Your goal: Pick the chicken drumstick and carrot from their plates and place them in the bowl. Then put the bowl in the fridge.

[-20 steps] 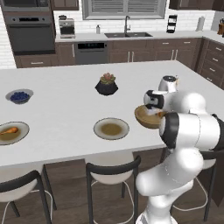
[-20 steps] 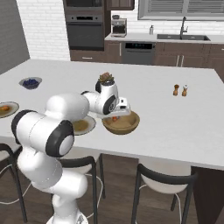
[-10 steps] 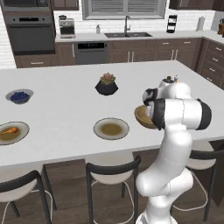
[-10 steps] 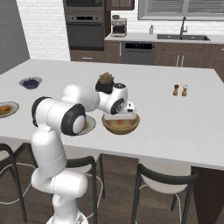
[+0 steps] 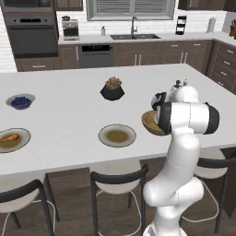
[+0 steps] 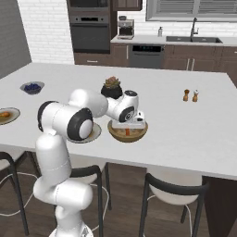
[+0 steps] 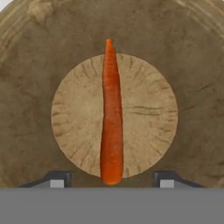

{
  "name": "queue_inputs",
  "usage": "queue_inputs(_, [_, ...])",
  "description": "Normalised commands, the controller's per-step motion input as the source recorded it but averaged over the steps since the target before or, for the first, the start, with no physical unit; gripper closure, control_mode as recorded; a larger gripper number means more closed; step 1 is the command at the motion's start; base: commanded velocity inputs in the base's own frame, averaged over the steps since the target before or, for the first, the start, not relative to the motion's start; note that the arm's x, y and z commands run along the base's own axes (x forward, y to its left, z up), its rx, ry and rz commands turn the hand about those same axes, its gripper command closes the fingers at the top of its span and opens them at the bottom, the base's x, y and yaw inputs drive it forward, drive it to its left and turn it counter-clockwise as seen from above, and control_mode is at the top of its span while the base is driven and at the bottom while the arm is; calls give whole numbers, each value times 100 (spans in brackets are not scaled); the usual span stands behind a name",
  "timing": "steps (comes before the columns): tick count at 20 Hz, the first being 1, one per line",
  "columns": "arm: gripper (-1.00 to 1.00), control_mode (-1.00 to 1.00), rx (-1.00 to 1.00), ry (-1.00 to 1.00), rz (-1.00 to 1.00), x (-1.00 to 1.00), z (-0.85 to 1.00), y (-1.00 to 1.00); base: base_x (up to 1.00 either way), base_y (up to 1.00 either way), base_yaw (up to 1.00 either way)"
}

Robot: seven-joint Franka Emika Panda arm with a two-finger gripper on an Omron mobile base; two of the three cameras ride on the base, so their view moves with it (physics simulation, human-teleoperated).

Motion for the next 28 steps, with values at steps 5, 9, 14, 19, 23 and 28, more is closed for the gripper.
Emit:
queue_inputs(5, [-100, -100, 0, 0, 0, 7, 47, 11, 0, 0, 0])
queue_inputs(9, [-100, -100, 0, -9, 0, -73, 96, 51, 0, 0, 0])
queue_inputs(14, [-100, -100, 0, -1, 0, -100, 25, 93, 0, 0, 0])
queue_inputs(19, [-100, -100, -1, 0, -6, -86, 0, 100, 0, 0, 0])
queue_inputs(23, [-100, -100, 0, 0, -11, -19, -1, 88, 0, 0, 0])
queue_inputs(28, [-100, -100, 0, 0, -4, -1, 0, 39, 0, 0, 0])
